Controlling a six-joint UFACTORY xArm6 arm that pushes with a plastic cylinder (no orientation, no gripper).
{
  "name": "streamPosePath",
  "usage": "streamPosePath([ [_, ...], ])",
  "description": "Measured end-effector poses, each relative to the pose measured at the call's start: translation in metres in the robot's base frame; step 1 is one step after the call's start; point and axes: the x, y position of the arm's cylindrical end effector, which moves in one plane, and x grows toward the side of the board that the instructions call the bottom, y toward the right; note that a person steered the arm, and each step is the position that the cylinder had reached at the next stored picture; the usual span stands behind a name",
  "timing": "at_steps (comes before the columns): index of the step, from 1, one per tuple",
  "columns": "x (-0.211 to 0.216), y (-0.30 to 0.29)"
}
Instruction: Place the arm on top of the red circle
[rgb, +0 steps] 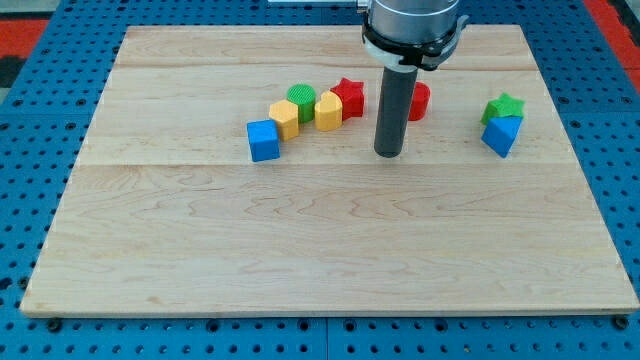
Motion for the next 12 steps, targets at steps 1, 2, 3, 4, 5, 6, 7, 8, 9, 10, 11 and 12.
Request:
streamPosePath([
  [1,-0.013,0.024],
  [2,-0.013,0.028],
  [3,-0.013,0.06],
  [4,-0.028,0.058],
  [5,-0.032,0.054],
  [6,-0.033,0.054],
  [7,-0.036,0.059],
  [8,-0.077,0.087],
  [9,-0.084,0.086],
  [10,-0.129,0.055],
  [11,-0.132,0.023],
  [12,-0.129,0.008],
])
